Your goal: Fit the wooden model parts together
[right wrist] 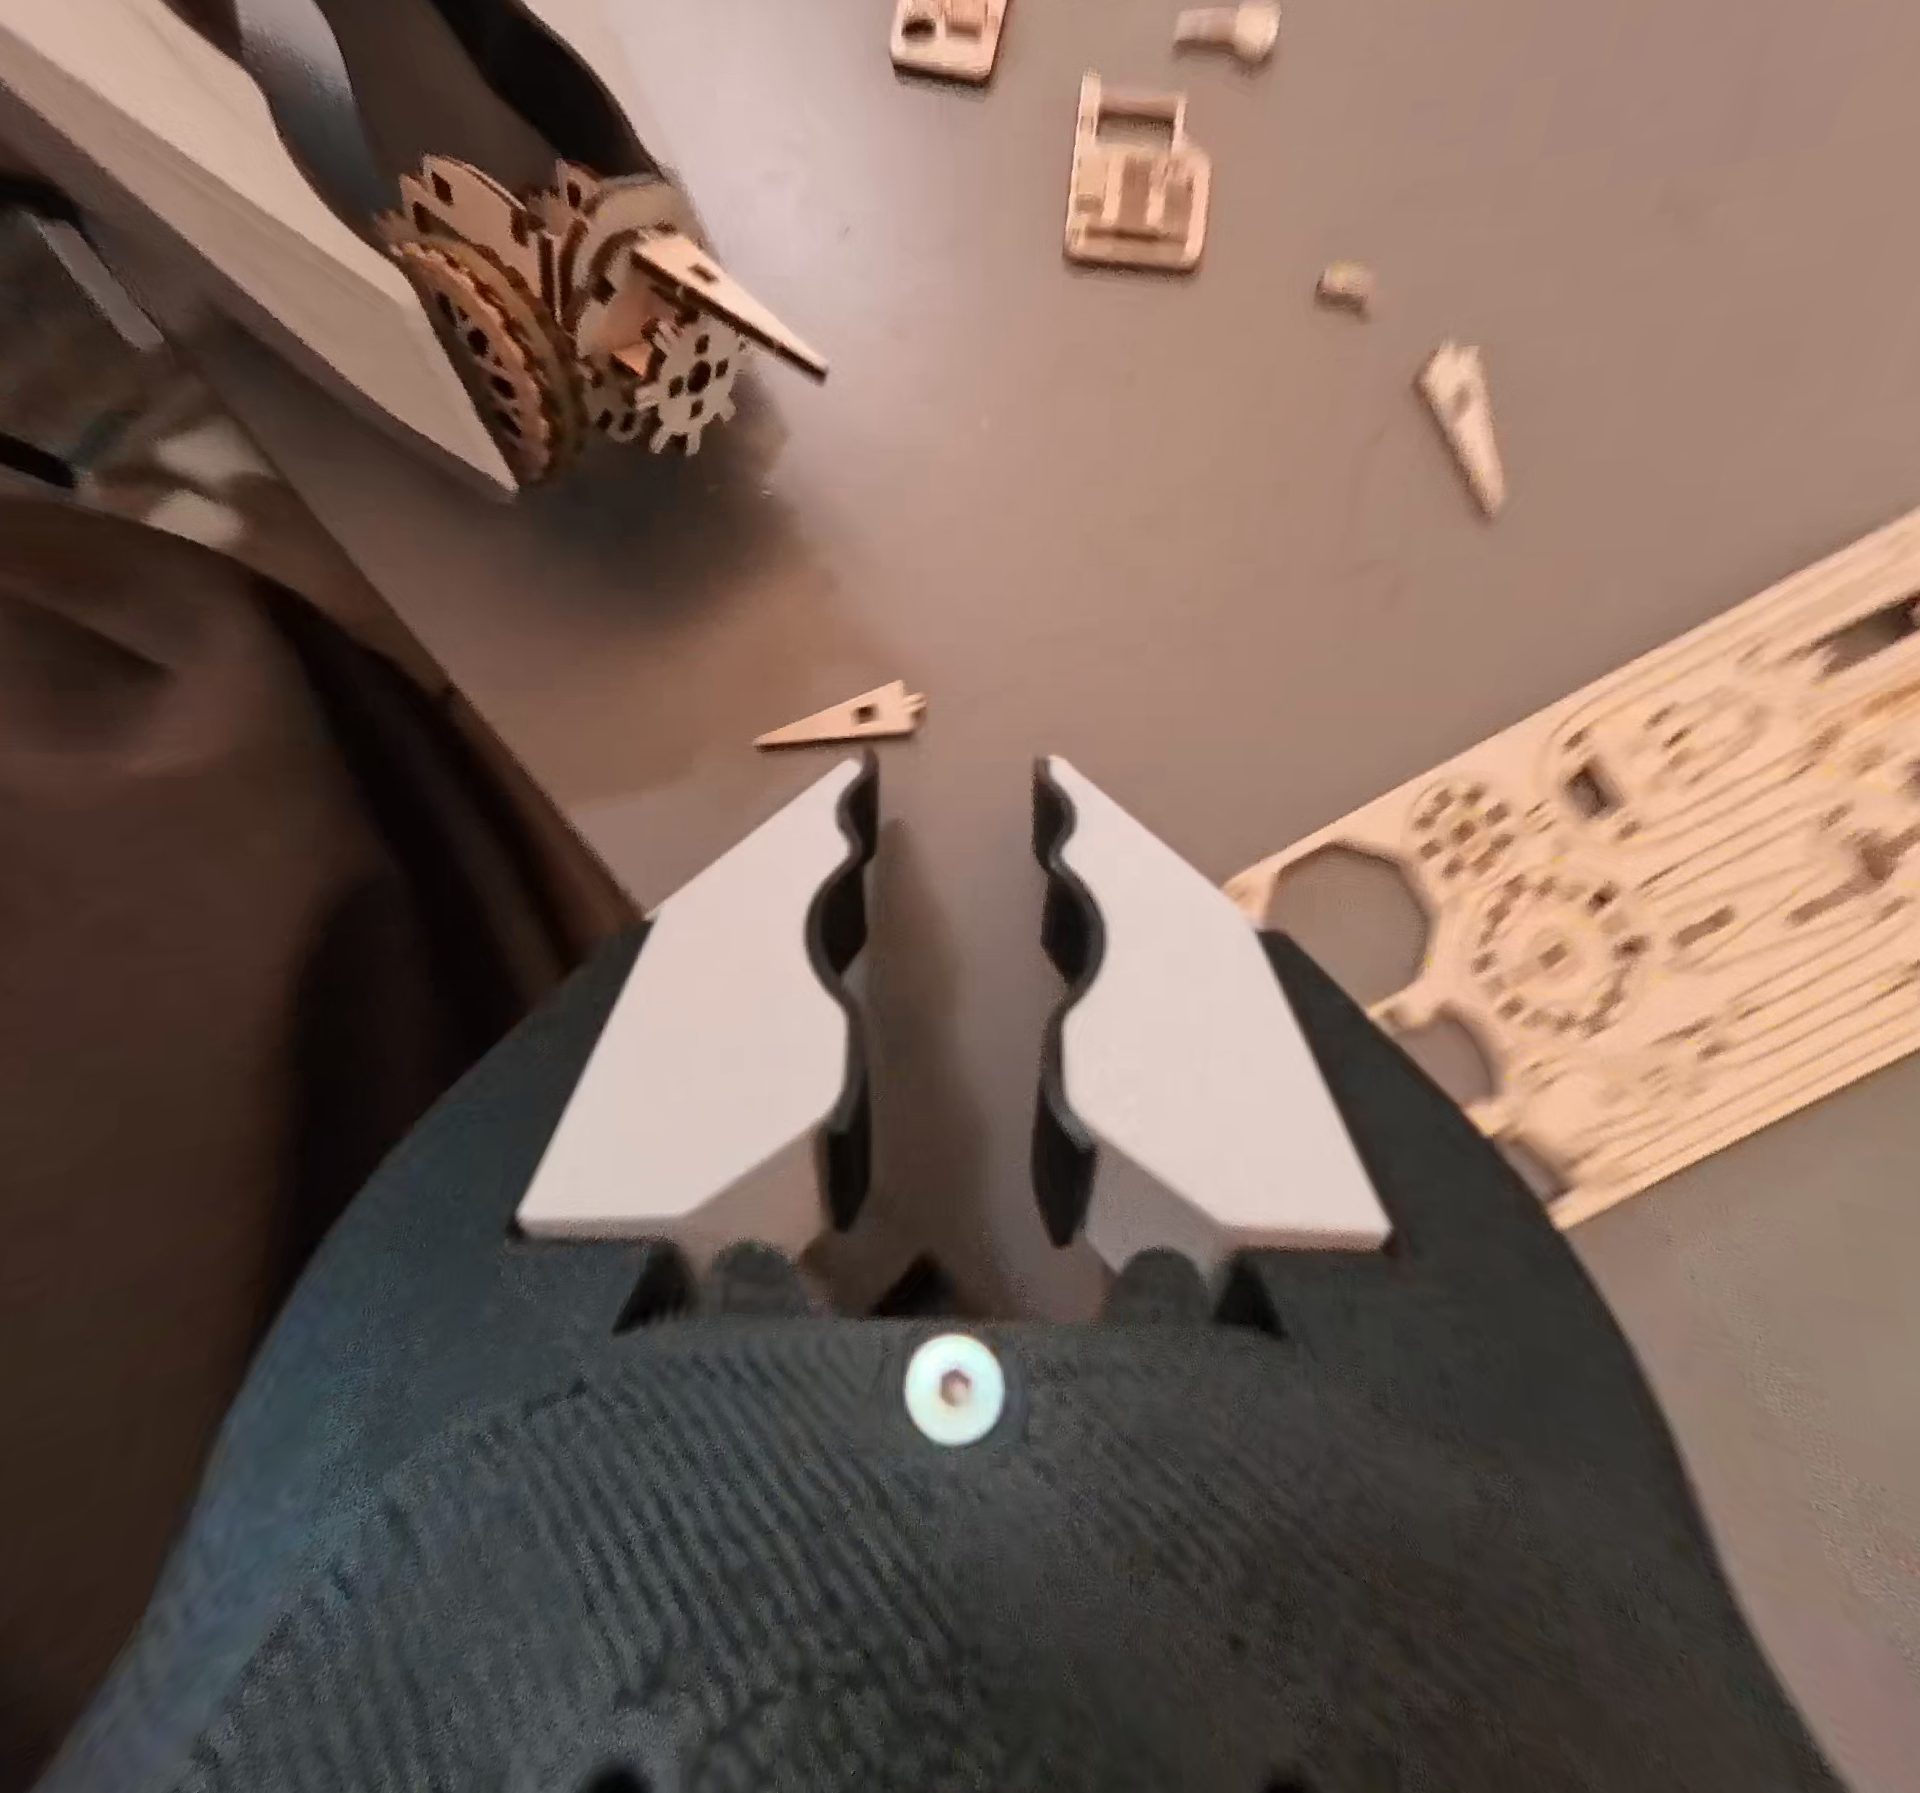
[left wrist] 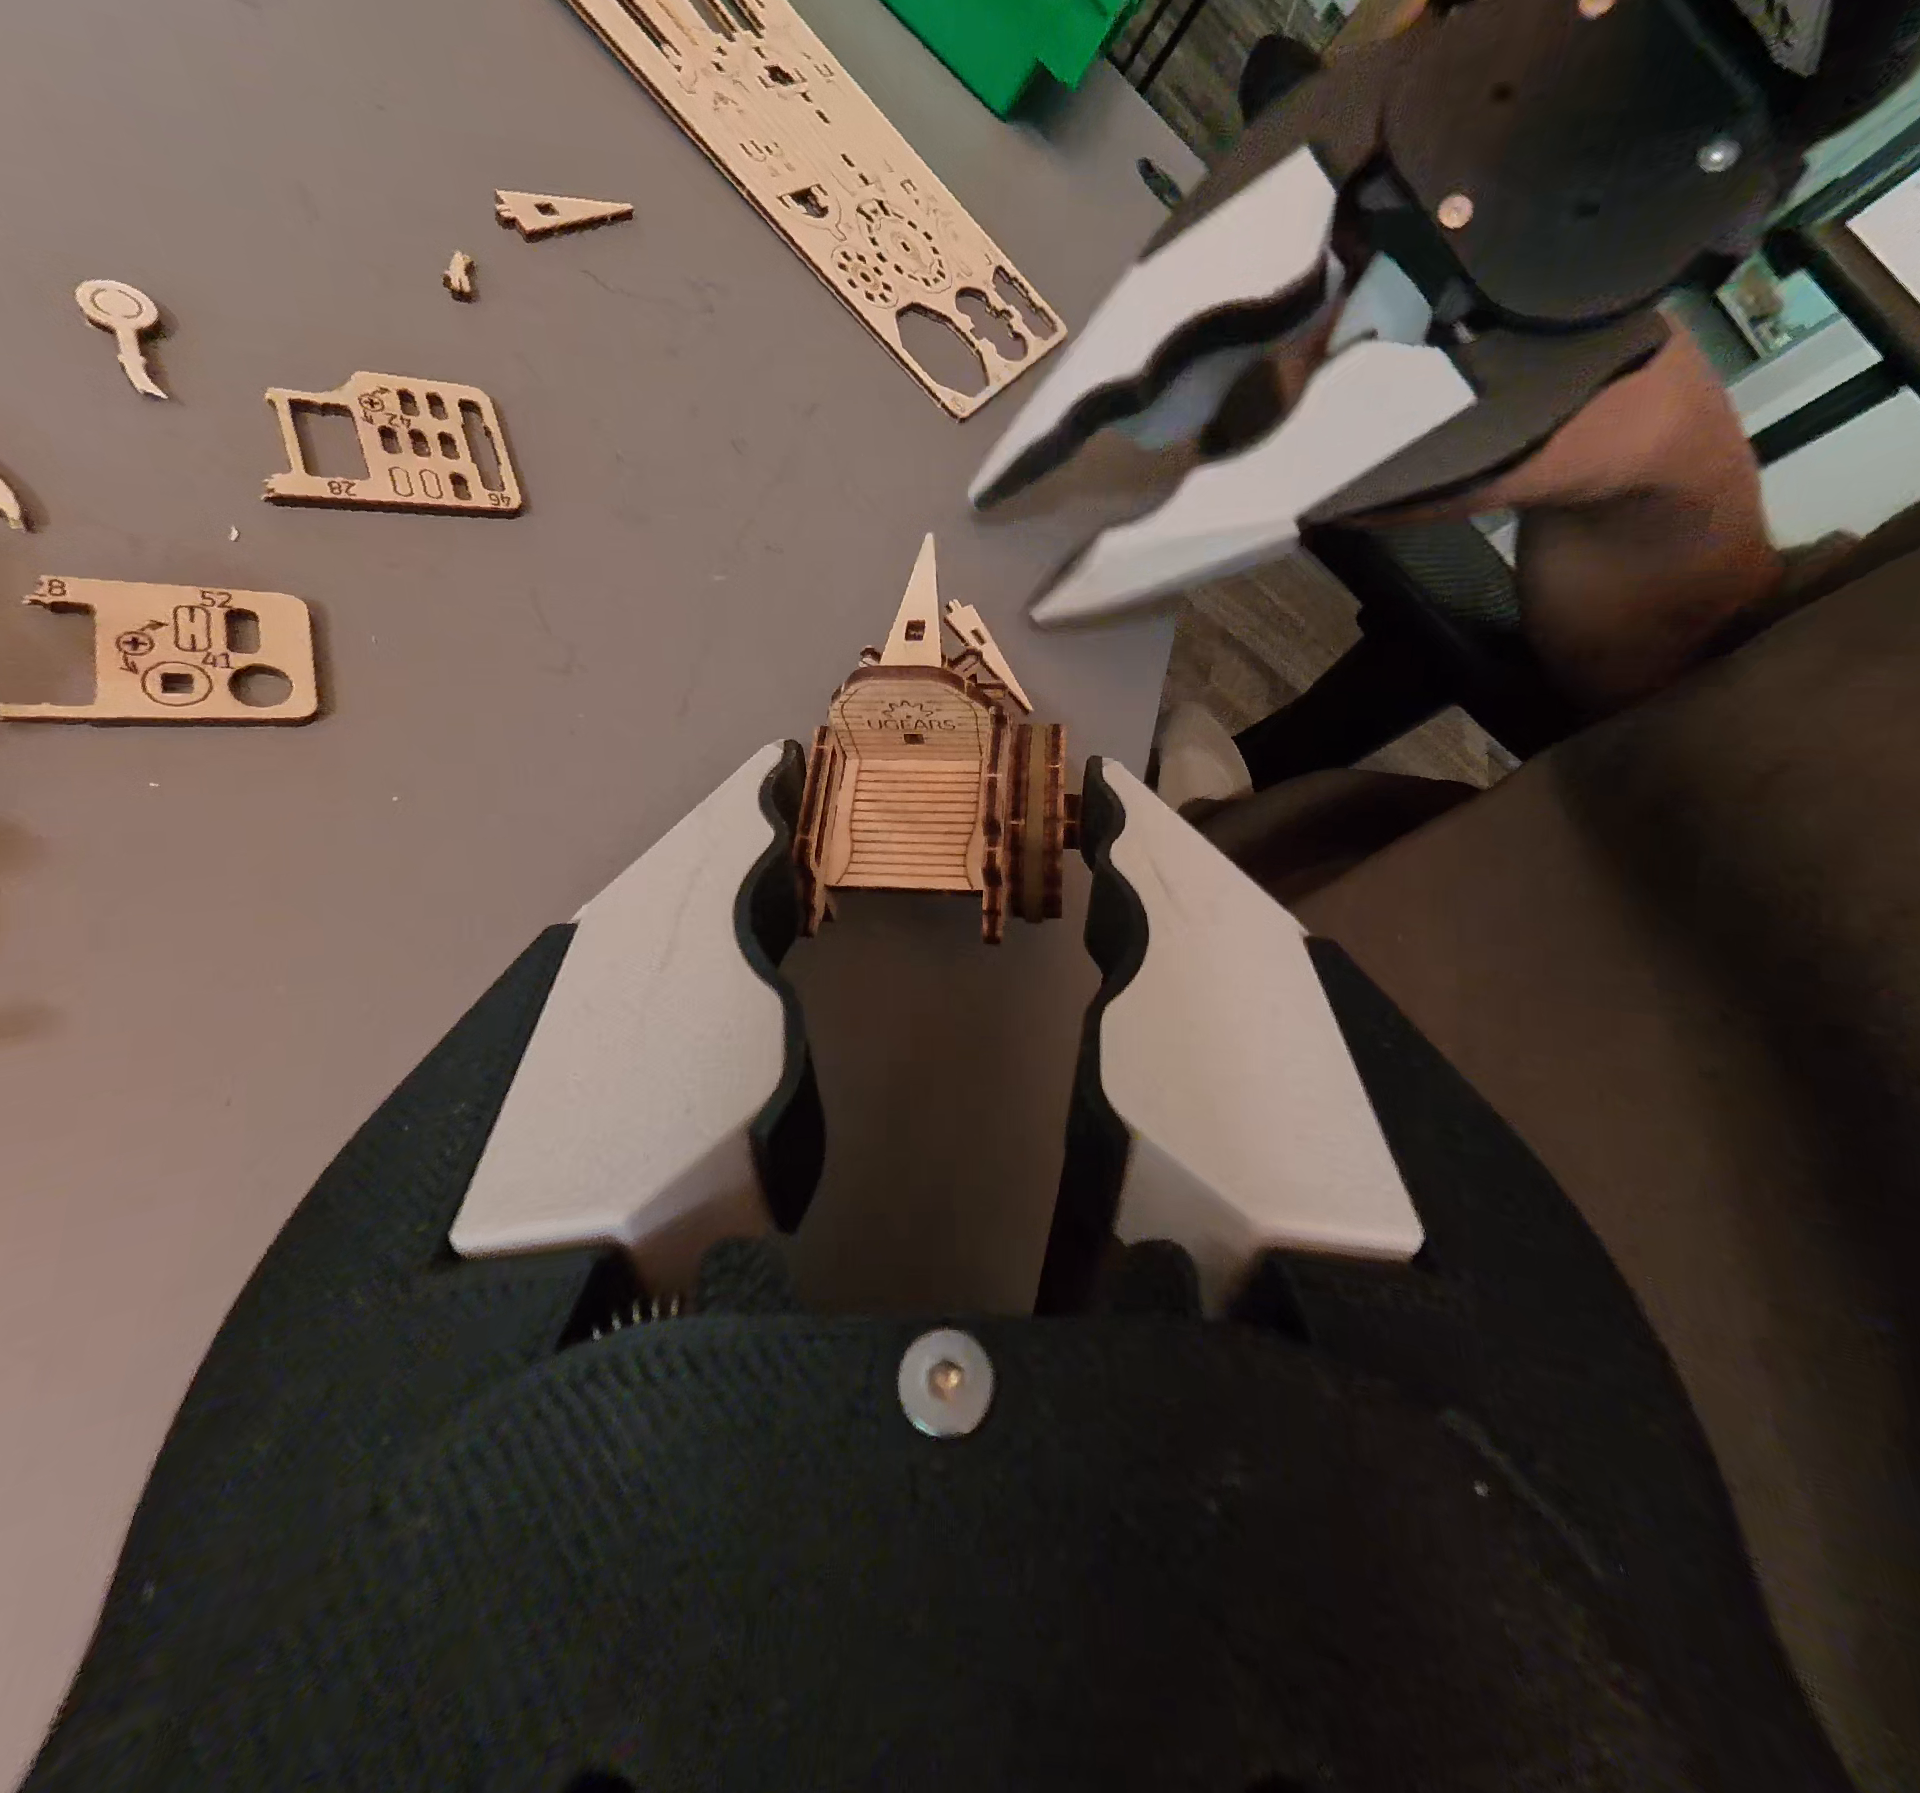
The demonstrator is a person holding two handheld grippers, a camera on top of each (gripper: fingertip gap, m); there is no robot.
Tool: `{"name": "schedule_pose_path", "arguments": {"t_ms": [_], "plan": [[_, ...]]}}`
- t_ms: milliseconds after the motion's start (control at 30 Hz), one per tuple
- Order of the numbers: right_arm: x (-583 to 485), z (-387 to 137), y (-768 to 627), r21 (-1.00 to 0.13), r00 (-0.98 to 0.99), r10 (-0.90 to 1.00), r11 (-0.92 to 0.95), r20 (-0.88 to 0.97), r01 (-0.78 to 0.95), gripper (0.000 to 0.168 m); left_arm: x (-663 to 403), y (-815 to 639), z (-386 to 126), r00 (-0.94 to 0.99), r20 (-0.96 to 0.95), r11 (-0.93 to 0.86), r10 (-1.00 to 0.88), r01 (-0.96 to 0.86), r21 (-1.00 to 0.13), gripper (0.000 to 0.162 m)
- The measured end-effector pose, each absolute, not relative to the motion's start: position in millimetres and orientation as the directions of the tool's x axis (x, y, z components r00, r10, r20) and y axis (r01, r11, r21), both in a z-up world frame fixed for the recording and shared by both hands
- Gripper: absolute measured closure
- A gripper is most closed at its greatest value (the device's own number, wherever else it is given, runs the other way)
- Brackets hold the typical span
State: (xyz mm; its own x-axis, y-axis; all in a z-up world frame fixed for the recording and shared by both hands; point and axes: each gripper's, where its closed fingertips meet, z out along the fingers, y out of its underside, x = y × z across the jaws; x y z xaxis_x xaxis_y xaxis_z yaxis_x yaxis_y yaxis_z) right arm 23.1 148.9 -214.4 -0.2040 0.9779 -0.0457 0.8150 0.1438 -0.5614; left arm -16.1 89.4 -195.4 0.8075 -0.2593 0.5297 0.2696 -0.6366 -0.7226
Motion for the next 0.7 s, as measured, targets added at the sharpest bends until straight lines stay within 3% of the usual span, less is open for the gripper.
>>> {"name": "schedule_pose_path", "arguments": {"t_ms": [100,200,267,367,600,700], "plan": [[27,-210,112,-0.572,-0.177,0.971,0.052,-0.164,0.819,0.134,-20,91,-193,0.8,0.544,-0.625,-0.251,0.295,-0.722,0.112],[23,-218,117,-0.564,-0.162,0.987,0.125,-0.015,0.816,0.128,-22,92,-192,0.794,0.555,-0.62,-0.249,0.309,-0.721,0.112],[21,-224,118,-0.566,-0.149,0.989,0.118,-0.009,0.816,0.128,-21,92,-192,0.796,0.55,-0.621,-0.251,0.304,-0.723,0.112],[19,-224,127,-0.593,-0.124,0.992,0.096,-0.007,0.8,0.145,-20,91,-192,0.808,0.53,-0.615,-0.257,0.287,-0.735,0.112],[16,-224,138,-0.63,-0.104,0.993,0.044,-0.059,0.775,0.168,-18,91,-192,0.814,0.517,-0.614,-0.265,0.272,-0.741,0.112],[16,-224,139,-0.636,-0.119,0.992,0.069,-0.036,0.768,0.168,-18,91,-191,0.815,0.514,-0.614,-0.268,0.267,-0.743,0.112]]}}
